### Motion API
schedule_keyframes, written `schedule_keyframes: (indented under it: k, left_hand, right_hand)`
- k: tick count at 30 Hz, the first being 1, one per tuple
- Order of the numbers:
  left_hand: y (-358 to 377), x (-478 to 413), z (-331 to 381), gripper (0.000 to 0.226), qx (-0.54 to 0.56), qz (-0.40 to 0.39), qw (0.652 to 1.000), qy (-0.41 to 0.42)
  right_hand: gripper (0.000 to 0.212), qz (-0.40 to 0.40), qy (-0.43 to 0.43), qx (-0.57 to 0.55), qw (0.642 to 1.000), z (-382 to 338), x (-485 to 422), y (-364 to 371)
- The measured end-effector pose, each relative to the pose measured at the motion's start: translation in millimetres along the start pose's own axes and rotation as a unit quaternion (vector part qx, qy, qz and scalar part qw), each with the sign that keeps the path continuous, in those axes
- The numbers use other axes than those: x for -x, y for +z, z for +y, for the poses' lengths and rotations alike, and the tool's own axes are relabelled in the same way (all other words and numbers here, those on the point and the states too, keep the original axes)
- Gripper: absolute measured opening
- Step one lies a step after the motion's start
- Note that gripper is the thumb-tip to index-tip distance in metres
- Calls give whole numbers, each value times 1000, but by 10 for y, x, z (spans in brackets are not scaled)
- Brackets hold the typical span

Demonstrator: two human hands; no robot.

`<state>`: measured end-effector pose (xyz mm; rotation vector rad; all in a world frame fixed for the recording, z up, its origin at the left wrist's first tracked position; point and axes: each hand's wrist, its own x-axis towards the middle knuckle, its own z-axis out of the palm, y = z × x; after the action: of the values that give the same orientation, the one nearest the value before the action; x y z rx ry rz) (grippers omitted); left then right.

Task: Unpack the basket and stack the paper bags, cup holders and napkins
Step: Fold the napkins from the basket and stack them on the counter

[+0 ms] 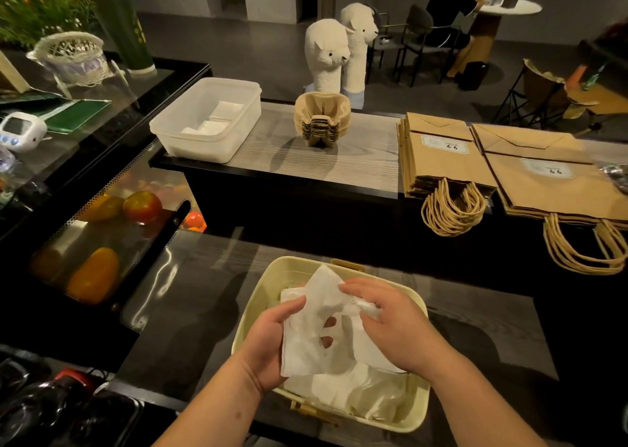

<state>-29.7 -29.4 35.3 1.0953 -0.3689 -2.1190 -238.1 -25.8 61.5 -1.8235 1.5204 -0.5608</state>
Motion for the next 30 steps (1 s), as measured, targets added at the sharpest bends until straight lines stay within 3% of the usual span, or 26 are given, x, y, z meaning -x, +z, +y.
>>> schedule_keyframes:
  k: [5,9,13,18,20,22,24,26,30]
  left_hand:
    - [-133,-105,117,50,50,21,997,62]
    - [-60,-141,262,44,3,-5,995,95]
    - [126,-157,341,52,-37,-95,993,58]
    - [314,-83,96,79,-11,-223,974,-49]
    - [252,-41,0,94,23,-283,957,-60]
    - [181,-15,-9,91,15,-305,951,-49]
    - [168,-14,21,73,-1,-268,962,-48]
    - [148,-37,45,55,22,-180,983,-20]
    - [85,-35,47,50,129,-59,989,32]
  right_hand:
    - [53,-16,-32,36,999,-192,112,-458]
    - [54,-143,-62,40,987,-480,246,-860]
    - [56,-240,-83,33,967,-700,252,-1112]
    - [52,-225,-60,61,971,-570,11,-954]
    - [53,-212,-40,66,974,-446,-70,-865]
    - [54,-189,-21,40,981,-362,-110,-837]
    - [56,-157,-8,-36,987,-280,-138,-841]
    - [53,-103,18,-132,986,-209,-163,-811]
    - [45,38,55,-184,981,-102,-216,-629]
